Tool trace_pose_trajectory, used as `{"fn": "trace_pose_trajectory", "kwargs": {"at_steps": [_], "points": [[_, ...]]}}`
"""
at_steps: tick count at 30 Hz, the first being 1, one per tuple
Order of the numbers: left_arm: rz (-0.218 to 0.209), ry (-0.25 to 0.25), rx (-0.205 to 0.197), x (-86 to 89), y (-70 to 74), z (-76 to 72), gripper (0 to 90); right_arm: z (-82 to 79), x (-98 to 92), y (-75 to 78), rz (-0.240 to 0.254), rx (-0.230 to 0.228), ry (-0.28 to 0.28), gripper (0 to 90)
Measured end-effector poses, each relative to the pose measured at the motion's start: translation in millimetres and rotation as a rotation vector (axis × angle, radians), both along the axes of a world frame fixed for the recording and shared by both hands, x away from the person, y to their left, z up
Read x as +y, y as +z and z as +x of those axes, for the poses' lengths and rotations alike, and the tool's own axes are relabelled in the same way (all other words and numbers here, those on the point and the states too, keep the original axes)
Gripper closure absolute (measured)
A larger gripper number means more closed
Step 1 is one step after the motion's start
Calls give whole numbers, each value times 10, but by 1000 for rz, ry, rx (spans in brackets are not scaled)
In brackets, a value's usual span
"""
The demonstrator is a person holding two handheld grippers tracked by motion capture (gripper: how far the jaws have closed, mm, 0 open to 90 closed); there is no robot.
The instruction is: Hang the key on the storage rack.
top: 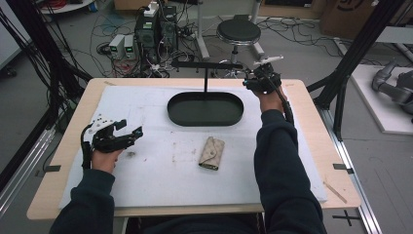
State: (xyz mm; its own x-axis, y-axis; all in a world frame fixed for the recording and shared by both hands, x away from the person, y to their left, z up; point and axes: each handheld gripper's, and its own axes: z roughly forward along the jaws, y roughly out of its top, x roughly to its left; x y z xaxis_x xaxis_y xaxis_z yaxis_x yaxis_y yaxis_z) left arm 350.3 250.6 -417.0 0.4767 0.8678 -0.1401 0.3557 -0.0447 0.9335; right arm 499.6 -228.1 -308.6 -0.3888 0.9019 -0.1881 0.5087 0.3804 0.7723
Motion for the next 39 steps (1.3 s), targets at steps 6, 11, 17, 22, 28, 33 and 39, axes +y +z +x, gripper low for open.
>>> {"fn": "trace_pose_trajectory", "kwargs": {"at_steps": [6,11,17,22,28,33,39], "points": [[6,-5,-2,-14,-3,1,242,83,22,-211,50,13,-40,497],[10,-7,0,-13,-1,-4,243,101,38,-429,136,23,-40,488],[11,-8,-1,-21,-2,-7,243,27,-56,-436,161,-4,-40,432],[4,-11,-20,-14,8,-12,242,-204,-325,-368,186,-9,16,408],[6,17,-55,3,42,-42,215,-584,-645,-351,173,67,86,244],[5,18,-58,-1,50,-51,195,-932,-813,-446,169,21,79,197],[10,30,-53,11,48,-45,195,-1168,-849,-623,87,-14,91,196]]}}
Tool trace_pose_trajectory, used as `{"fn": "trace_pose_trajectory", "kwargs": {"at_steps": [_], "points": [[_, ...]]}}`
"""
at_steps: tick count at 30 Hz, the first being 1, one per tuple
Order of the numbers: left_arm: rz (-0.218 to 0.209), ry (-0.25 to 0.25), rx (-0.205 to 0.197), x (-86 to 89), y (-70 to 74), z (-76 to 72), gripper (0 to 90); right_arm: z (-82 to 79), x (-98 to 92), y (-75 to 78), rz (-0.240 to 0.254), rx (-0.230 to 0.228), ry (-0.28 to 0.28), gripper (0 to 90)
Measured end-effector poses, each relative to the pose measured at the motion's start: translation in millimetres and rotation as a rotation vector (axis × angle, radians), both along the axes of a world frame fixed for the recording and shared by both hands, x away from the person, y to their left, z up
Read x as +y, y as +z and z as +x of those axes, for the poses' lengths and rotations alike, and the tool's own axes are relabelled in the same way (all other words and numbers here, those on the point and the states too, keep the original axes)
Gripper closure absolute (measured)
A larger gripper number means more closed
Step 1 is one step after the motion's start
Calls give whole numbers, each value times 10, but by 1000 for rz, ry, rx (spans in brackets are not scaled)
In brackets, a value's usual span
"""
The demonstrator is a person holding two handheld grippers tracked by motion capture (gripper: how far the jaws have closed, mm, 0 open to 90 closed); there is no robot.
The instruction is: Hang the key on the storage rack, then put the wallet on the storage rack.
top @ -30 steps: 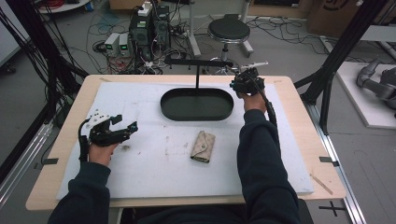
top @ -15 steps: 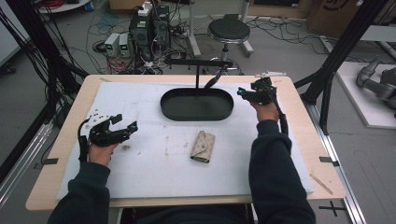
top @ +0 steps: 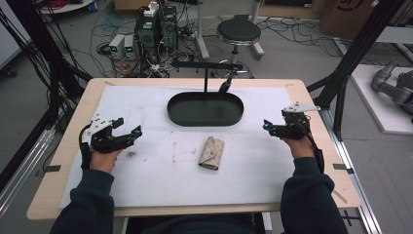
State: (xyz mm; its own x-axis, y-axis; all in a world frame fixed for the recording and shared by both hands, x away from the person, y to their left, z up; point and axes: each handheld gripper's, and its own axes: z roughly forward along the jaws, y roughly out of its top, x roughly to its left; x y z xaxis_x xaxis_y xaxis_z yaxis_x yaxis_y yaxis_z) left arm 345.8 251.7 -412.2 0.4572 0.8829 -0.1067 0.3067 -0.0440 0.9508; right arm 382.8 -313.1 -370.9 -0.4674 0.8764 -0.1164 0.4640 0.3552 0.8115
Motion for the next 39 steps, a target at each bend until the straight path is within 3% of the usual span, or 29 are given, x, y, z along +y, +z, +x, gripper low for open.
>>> {"fn": "trace_pose_trajectory", "kwargs": {"at_steps": [5,12,19,22,28,31,39], "points": [[-1,8,-9,-10,17,-10,197,-20,-36,-154,-18,14,-7,189],[-10,4,-11,-52,49,-11,199,-55,-56,-179,-12,9,-20,189],[-8,-12,-13,-97,63,-10,206,-105,-71,-160,23,-14,-36,190],[-9,-8,-13,-89,69,-19,207,-103,-54,-182,39,4,-29,190],[4,7,-6,-81,62,-25,207,-137,121,-201,21,7,38,190],[6,8,-3,-85,55,-24,209,-158,214,-198,47,12,65,190],[8,10,14,-73,28,5,212,-202,626,-229,59,27,180,192]]}}
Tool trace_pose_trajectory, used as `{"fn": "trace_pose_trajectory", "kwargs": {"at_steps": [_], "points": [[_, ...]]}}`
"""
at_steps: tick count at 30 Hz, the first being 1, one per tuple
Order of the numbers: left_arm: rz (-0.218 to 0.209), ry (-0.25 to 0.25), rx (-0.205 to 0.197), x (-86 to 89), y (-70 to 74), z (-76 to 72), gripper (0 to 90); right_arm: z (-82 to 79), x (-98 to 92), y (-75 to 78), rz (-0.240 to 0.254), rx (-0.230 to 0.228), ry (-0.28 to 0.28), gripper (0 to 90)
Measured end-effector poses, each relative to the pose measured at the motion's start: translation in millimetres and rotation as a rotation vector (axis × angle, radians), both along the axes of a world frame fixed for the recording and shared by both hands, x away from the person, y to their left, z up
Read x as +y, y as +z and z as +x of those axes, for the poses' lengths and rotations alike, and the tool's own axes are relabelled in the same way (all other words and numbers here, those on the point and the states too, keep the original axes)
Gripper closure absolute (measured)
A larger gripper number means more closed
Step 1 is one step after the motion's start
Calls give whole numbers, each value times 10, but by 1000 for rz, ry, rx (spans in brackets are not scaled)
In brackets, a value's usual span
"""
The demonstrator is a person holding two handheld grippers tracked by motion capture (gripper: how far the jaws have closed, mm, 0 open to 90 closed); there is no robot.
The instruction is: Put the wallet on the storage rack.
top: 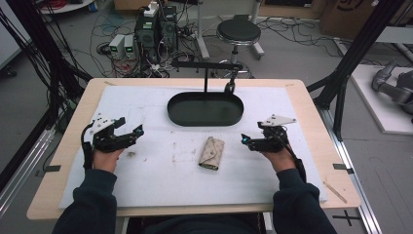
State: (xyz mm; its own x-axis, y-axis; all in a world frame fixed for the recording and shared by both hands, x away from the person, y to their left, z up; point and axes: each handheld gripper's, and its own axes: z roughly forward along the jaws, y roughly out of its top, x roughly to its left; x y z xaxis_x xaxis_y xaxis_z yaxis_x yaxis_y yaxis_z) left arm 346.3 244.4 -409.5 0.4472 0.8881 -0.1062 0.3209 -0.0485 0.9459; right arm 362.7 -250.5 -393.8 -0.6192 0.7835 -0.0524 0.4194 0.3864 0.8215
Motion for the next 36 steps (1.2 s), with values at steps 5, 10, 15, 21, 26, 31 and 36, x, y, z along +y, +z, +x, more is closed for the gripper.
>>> {"fn": "trace_pose_trajectory", "kwargs": {"at_steps": [5,10,15,21,26,31,36], "points": [[-1,-2,3,-1,-1,-1,212,-15,267,-41,13,24,61,194],[-3,1,3,6,-5,-1,215,-82,521,-120,-12,46,110,196],[1,-1,12,8,-14,5,216,-115,749,-227,-37,89,138,197],[1,-1,16,11,-21,9,220,-131,945,-319,-64,123,170,286],[-1,2,18,18,-27,11,221,-125,908,-306,-69,138,198,369],[-1,3,20,20,-28,11,222,-132,788,-232,-155,94,197,383],[3,-2,24,9,-34,17,226,-98,619,-188,-129,104,114,351]]}}
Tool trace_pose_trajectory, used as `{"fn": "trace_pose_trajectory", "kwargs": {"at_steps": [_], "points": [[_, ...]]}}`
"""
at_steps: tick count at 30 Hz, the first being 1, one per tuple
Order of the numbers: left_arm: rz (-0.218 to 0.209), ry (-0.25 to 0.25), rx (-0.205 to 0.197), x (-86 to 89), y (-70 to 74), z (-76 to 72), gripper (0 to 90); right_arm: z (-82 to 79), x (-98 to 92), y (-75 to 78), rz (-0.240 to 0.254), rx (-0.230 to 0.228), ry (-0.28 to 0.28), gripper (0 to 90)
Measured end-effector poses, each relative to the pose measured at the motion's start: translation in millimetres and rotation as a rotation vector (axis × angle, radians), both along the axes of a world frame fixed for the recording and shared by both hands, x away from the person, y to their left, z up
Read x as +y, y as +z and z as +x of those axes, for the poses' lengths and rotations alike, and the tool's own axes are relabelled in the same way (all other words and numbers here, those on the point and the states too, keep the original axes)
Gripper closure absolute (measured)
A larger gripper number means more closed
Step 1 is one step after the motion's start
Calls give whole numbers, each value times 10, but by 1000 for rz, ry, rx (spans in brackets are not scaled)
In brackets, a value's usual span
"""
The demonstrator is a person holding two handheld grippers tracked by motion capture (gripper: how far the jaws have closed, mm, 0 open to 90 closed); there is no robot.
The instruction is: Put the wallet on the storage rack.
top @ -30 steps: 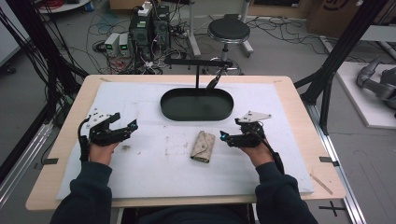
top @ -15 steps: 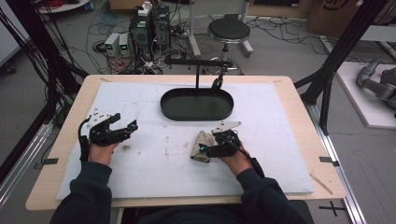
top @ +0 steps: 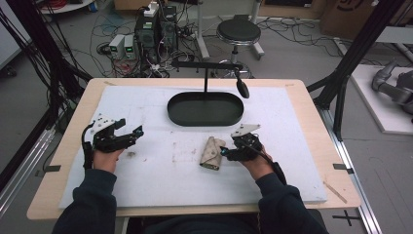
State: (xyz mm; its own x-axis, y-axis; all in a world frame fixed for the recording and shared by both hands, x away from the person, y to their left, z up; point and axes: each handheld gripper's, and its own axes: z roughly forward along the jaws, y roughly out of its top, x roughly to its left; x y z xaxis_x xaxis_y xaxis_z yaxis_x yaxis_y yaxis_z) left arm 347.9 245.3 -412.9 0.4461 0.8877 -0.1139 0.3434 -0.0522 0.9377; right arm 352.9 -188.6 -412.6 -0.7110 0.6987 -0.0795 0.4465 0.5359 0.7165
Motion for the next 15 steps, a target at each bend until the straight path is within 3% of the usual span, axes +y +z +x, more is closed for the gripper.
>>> {"fn": "trace_pose_trajectory", "kwargs": {"at_steps": [4,8,12,15], "points": [[-2,-1,-1,-6,-2,1,228,-54,107,15,56,-6,10,281],[0,-1,0,2,1,0,228,-97,290,-39,45,-7,44,293],[-1,-2,0,4,-1,2,228,-76,354,-87,5,2,37,351],[-3,-2,1,1,-3,2,229,-54,323,-74,21,31,60,515]]}}
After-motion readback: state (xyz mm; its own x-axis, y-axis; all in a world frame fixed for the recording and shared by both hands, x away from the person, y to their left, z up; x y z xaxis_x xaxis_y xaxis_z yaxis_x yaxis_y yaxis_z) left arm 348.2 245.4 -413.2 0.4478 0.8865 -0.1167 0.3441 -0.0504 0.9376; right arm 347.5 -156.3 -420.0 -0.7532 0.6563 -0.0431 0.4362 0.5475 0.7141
